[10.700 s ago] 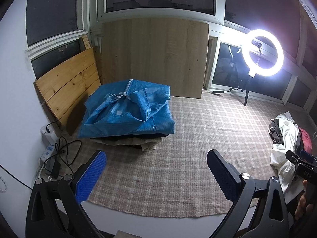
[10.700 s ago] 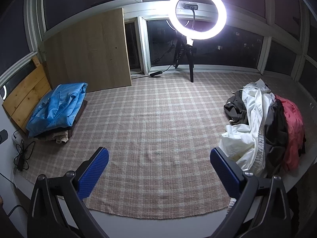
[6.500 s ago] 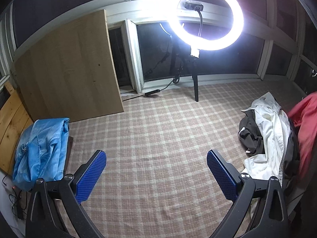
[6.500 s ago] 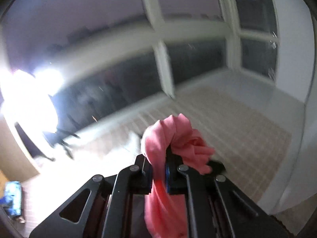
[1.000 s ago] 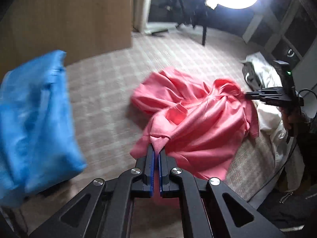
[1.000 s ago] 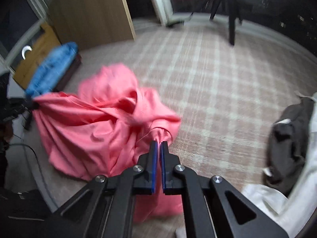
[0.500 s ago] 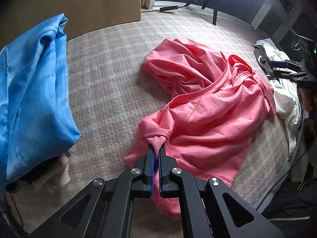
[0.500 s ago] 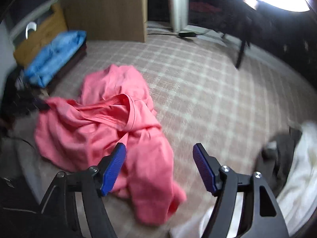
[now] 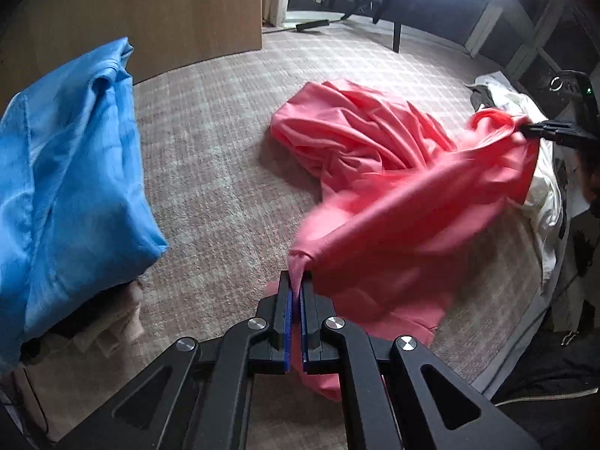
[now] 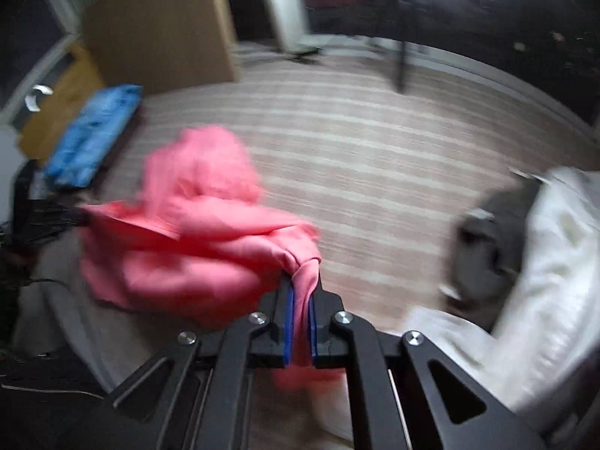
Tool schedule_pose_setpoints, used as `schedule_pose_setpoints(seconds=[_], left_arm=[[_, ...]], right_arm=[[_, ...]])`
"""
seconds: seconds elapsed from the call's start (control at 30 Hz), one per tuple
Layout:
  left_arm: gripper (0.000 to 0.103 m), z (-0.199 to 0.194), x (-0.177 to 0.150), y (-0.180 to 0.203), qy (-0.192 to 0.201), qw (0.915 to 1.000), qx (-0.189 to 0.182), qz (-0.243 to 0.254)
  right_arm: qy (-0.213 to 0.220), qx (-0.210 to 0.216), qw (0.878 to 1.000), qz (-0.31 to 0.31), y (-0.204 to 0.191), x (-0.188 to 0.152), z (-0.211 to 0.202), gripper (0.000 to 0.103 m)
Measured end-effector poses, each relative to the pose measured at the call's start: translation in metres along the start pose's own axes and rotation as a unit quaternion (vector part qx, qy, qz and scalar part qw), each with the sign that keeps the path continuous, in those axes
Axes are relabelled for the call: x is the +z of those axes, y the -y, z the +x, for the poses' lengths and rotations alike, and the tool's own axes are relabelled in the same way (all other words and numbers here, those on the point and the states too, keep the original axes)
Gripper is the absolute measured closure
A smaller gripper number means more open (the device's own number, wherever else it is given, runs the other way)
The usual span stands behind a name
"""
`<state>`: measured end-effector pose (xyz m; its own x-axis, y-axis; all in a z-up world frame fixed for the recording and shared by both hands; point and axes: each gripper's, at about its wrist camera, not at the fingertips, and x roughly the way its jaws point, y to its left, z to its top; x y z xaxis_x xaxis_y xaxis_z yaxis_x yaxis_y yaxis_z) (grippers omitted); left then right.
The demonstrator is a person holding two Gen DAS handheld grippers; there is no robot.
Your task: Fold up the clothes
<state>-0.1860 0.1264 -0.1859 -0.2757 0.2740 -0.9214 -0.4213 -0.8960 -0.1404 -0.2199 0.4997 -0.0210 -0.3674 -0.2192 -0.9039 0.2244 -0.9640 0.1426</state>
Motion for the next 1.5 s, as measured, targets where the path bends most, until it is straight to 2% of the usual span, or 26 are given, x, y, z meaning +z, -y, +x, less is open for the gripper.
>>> schedule_pose_setpoints(seconds=[0.07,0.17,0.2,0.27,0.3,0.47,0.5,0.53,0.57,0.63,0.73,0.83,0.93,1.0,1.1,1.17,1.23,1.27,1.4,1.43,1.5], left_arm=[[0.095,0.008,0.002,0.004,-0.010,0.9999,0.002,0.006],[0.094,0.008,0.004,0.007,-0.013,0.9998,0.008,0.010],[0.092,0.006,0.005,0.006,-0.012,0.9999,0.005,0.010],[0.080,0.003,0.007,0.004,-0.010,0.9999,0.002,0.011],[0.079,0.005,0.010,0.004,-0.012,0.9999,0.001,0.012],[0.076,0.030,0.022,0.006,-0.041,0.9986,-0.027,0.017],[0.078,0.037,0.023,0.007,-0.052,0.9980,-0.034,0.017],[0.091,0.042,0.023,0.008,-0.057,0.9976,-0.036,0.015],[0.099,0.045,0.023,0.009,-0.061,0.9973,-0.039,0.014],[0.099,0.042,0.022,0.011,-0.056,0.9976,-0.039,0.015],[0.099,0.031,0.019,0.016,-0.042,0.9982,-0.035,0.026],[0.099,0.022,0.016,0.017,-0.035,0.9984,-0.026,0.035],[0.099,0.019,0.015,0.016,-0.030,0.9989,-0.024,0.028],[0.099,0.020,0.014,0.017,-0.029,0.9989,-0.019,0.031],[0.099,0.023,0.015,0.021,-0.029,0.9988,-0.011,0.037],[0.099,0.023,0.015,0.022,-0.027,0.9990,-0.008,0.034],[0.100,0.021,0.013,0.022,-0.021,0.9994,-0.005,0.028],[0.100,0.017,0.012,0.022,-0.015,0.9995,-0.003,0.027],[0.100,-0.027,0.009,0.026,0.037,0.9987,0.004,0.034],[0.100,-0.045,0.010,0.024,0.055,0.9977,0.007,0.040],[0.100,-0.085,0.020,0.024,0.097,0.9937,0.015,0.055]], right_arm=[[-0.014,-0.014,1.000,-0.009,0.000,-0.004,0.010,0.093],[-0.033,-0.029,0.999,-0.028,-0.003,-0.007,0.023,0.077],[-0.032,-0.023,0.998,-0.039,-0.007,-0.009,0.026,0.067],[-0.031,-0.012,0.998,-0.051,-0.011,-0.009,0.031,0.053],[-0.033,-0.008,0.998,-0.054,-0.011,-0.007,0.035,0.051],[-0.055,0.008,0.998,-0.041,0.002,0.004,0.061,0.047],[-0.064,0.011,0.997,-0.037,0.006,0.004,0.067,0.047],[-0.071,0.015,0.997,-0.036,0.009,0.002,0.072,0.047],[-0.077,0.022,0.996,-0.033,0.011,0.000,0.077,0.047],[-0.083,0.042,0.995,-0.028,0.012,-0.003,0.082,0.049],[-0.076,0.068,0.995,-0.023,0.012,-0.005,0.074,0.051],[-0.054,0.047,0.997,-0.019,0.017,0.001,0.056,0.049],[-0.026,0.055,0.998,-0.001,0.028,0.015,0.049,0.049],[-0.041,0.049,0.998,-0.016,0.026,0.023,0.064,0.049],[-0.095,0.042,0.994,-0.042,0.017,0.019,0.096,0.046],[-0.109,0.043,0.991,-0.057,0.007,0.011,0.099,0.050],[-0.113,0.049,0.990,-0.069,-0.004,0.003,0.094,0.098],[-0.106,0.046,0.991,-0.073,-0.009,-0.001,0.087,0.098],[-0.035,0.000,0.996,-0.079,-0.028,-0.016,0.029,0.099],[-0.010,-0.011,0.997,-0.077,-0.033,-0.018,0.010,0.099],[0.070,-0.034,0.995,-0.056,-0.040,-0.017,-0.052,0.099]])
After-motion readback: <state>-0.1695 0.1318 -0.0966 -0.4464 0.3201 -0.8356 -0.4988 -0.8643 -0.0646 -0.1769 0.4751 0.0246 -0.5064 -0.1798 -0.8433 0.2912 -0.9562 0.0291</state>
